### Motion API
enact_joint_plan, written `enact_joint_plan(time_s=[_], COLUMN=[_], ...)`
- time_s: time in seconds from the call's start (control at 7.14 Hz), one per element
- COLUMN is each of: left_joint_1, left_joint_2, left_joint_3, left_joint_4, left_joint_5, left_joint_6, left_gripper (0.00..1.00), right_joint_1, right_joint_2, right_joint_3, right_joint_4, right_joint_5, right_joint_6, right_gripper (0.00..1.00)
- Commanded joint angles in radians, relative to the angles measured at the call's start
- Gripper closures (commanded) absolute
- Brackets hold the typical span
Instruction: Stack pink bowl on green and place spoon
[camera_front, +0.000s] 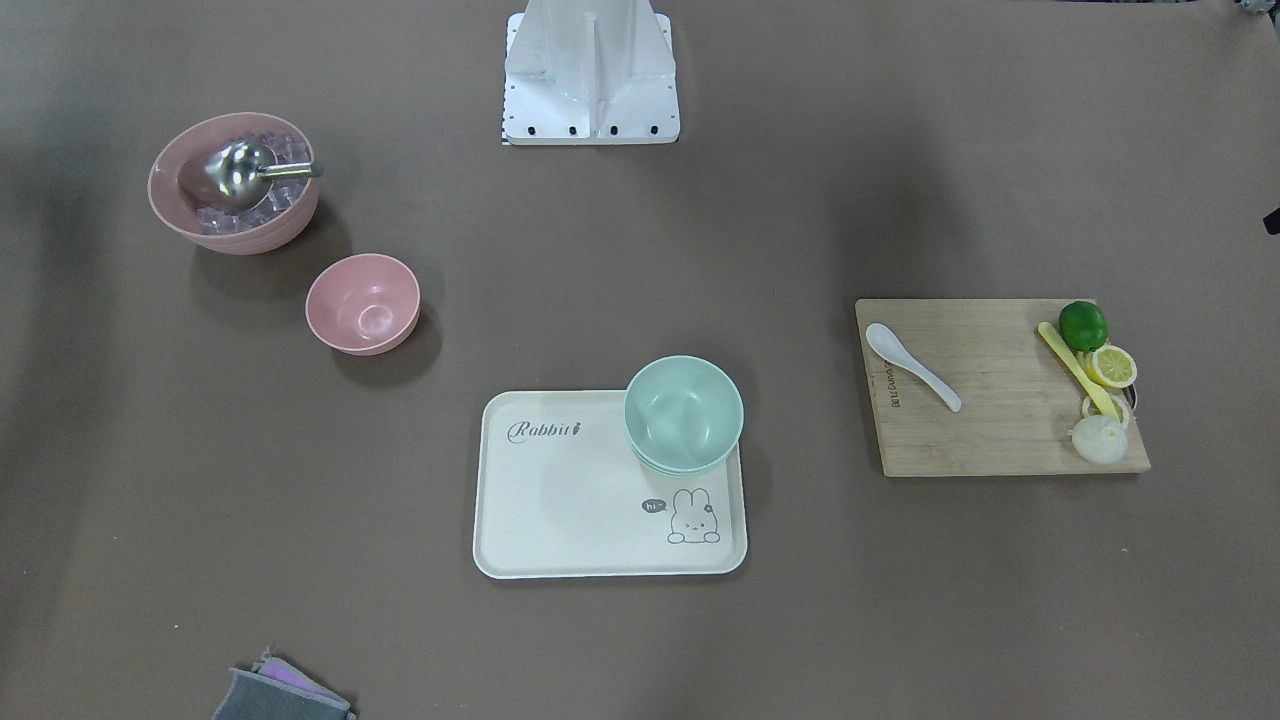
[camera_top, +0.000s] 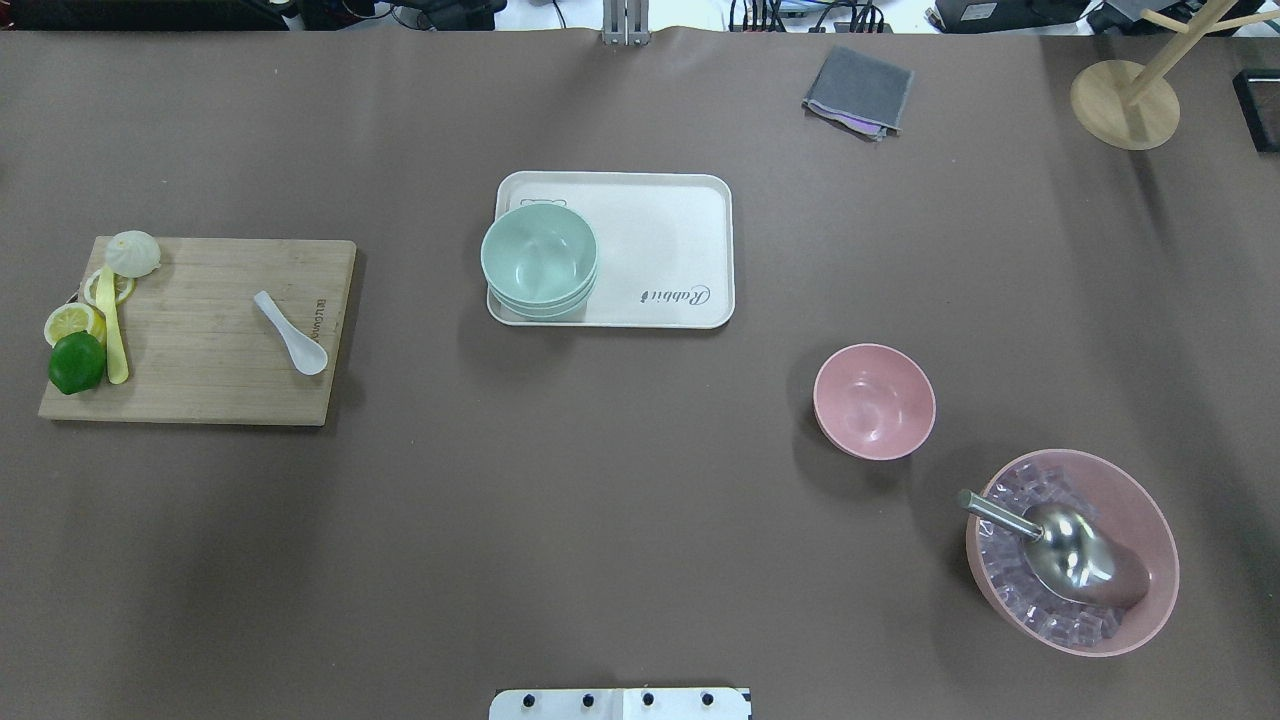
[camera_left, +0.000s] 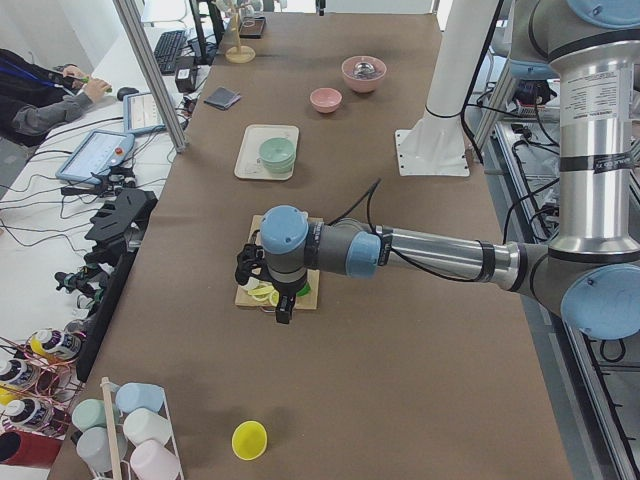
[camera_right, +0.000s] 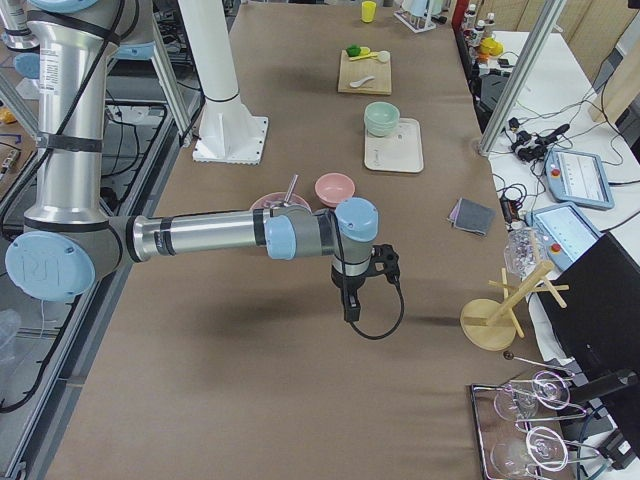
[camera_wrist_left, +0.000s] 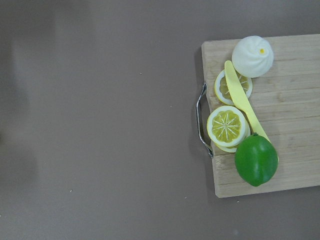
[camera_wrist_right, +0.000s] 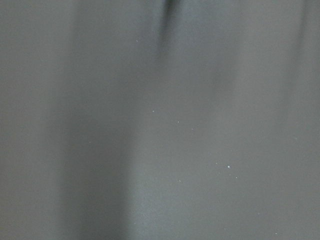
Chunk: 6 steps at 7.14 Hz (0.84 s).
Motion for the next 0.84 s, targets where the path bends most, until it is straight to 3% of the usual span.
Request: enact_joint_plan(time_s=[0.0, 0.14, 0.28, 0.7], left_joint_1=[-0.001, -0.001, -0.001, -0.001], left_joint_2=[-0.010, -0.017, -0.076, -0.089], left_joint_3=[-0.004, 0.021, 0.101, 0.138], left_joint_4=[-0.206, -0.358, -0.399, -0.450], left_joint_5=[0.000, 0.010, 0.013, 0.010], left_joint_6=[-0.006, -0.006, -0.038, -0.060], left_gripper=[0.02, 0.02, 0.02, 0.02], right_joint_1=[-0.001, 0.000, -0.001, -0.001], right_joint_2=[0.040, 0.095, 0.117, 0.113], right_joint_3=[0.095, 0.098, 0.086, 0.053], right_joint_4=[0.001, 0.000, 0.000, 0.056], right_joint_5=[-0.001, -0.001, 0.002, 0.008], right_joint_6=[0.004, 0.005, 0.005, 0.000], right_gripper=[0.00, 0.00, 0.00, 0.00])
